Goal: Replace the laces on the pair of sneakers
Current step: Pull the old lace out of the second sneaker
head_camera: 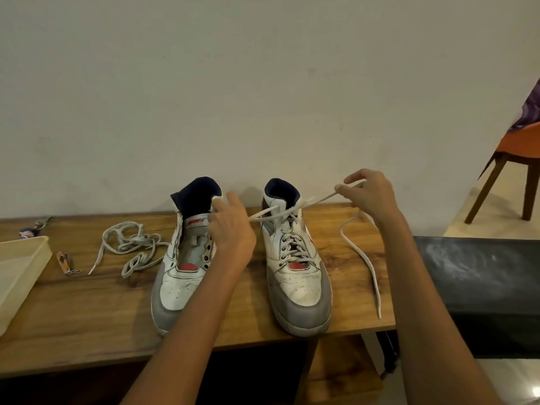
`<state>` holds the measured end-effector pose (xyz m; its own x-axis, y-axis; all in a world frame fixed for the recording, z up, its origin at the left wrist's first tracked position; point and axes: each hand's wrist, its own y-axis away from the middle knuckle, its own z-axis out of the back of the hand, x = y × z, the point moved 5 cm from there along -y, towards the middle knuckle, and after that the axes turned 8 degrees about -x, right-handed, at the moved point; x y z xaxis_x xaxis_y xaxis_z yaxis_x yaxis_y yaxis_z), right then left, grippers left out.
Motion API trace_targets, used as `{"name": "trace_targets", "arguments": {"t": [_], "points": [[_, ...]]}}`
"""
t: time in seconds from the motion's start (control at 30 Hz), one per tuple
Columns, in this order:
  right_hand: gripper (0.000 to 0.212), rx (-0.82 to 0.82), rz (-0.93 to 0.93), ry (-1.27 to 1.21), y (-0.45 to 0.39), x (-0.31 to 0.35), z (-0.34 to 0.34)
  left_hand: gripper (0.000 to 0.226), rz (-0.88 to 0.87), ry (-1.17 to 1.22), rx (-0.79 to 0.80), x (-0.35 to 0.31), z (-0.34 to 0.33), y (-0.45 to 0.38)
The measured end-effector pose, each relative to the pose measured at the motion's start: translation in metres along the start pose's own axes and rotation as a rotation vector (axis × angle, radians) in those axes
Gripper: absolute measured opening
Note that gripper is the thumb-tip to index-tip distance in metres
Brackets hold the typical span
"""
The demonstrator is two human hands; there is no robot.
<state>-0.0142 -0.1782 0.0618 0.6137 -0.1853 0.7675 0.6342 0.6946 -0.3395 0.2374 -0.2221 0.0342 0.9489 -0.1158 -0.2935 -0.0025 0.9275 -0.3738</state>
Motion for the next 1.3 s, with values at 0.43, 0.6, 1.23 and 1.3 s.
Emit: {"name": "trace_targets", "arguments": {"t": [0.43, 0.6, 1.23, 1.3], "points": [[0.028, 0.417, 0.088, 0.046, 0.026, 0.022, -0.054, 0.020, -0.337, 0.355, -0.003, -0.036, -0.023, 0.016], [0.058, 0.223, 0.149, -0.003, 0.035, 0.029, -0.066, 0.032, -0.331, 0.477, 0.254, -0.034, -0.033, 0.017], [0.010, 0.188, -0.088, -0.401, 0.051, 0.016, -0.062, 0.026, -0.394, 0.353, -0.185, -0.055, 0.002, 0.016], [0.011, 0.143, -0.069, -0.388, 0.058, 0.017, -0.068, 0.027, -0.417, 0.372, -0.158, -0.062, -0.008, 0.017]]}}
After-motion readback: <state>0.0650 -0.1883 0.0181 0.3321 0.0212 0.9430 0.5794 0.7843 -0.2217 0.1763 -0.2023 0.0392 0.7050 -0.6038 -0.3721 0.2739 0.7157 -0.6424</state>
